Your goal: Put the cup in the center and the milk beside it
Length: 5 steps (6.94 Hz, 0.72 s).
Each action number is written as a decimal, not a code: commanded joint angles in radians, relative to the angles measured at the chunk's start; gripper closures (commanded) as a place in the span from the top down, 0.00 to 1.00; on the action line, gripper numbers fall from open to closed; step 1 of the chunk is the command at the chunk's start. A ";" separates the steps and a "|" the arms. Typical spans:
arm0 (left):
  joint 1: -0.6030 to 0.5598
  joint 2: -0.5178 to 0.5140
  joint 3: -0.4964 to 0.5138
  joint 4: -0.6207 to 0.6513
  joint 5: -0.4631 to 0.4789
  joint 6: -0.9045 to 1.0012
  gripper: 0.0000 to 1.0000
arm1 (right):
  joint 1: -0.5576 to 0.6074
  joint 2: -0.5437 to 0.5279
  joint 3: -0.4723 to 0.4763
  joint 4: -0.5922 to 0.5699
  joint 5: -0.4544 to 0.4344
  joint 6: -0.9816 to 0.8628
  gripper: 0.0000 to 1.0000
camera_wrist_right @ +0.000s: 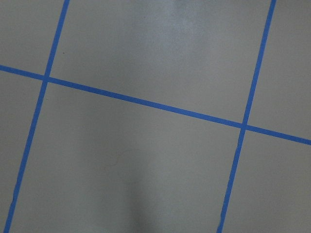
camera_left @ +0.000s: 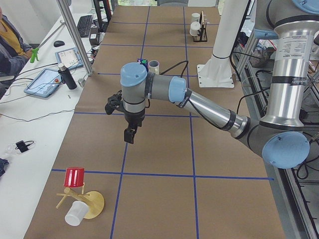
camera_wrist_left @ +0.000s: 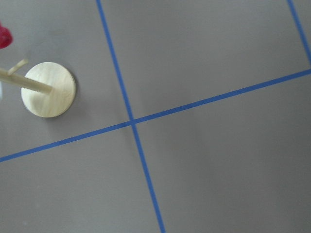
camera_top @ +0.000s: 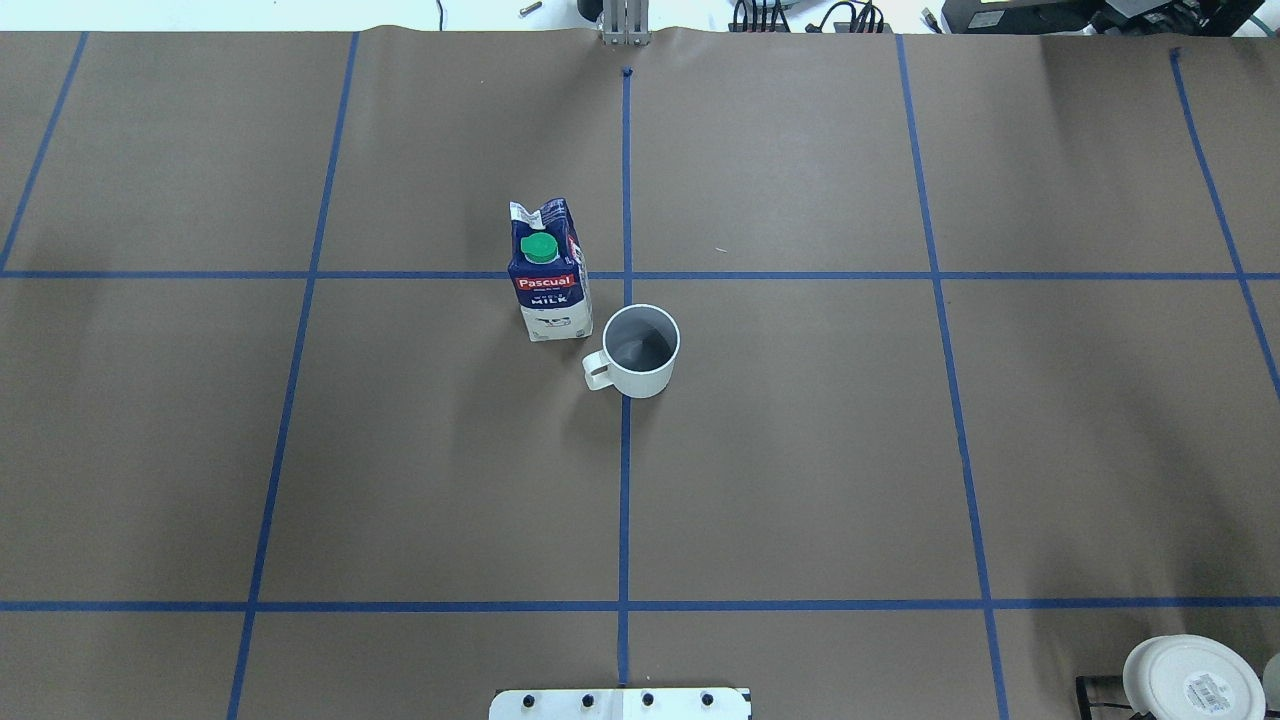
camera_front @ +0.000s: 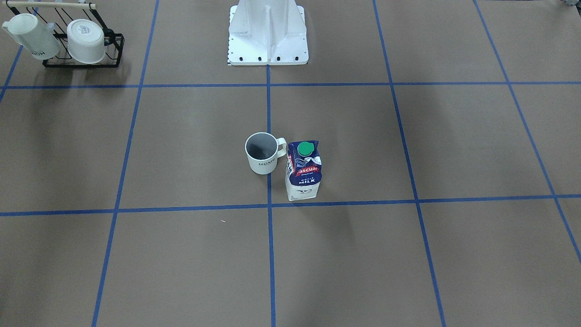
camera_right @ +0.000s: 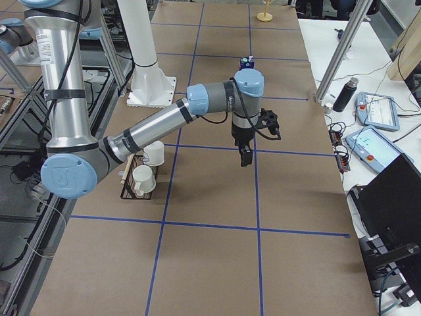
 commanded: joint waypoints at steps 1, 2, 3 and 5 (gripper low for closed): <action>-0.004 -0.005 -0.016 -0.011 -0.005 -0.090 0.99 | 0.001 -0.002 0.008 0.003 0.009 0.001 1.00; 0.002 -0.009 -0.011 -0.015 -0.005 -0.099 0.99 | 0.001 -0.020 0.008 0.005 0.012 -0.011 1.00; 0.019 -0.023 -0.003 -0.031 -0.005 -0.099 0.99 | 0.001 -0.028 0.010 0.005 -0.001 -0.011 1.00; 0.033 -0.011 -0.027 -0.052 -0.075 -0.111 0.99 | 0.001 -0.025 -0.051 0.010 0.000 0.002 1.00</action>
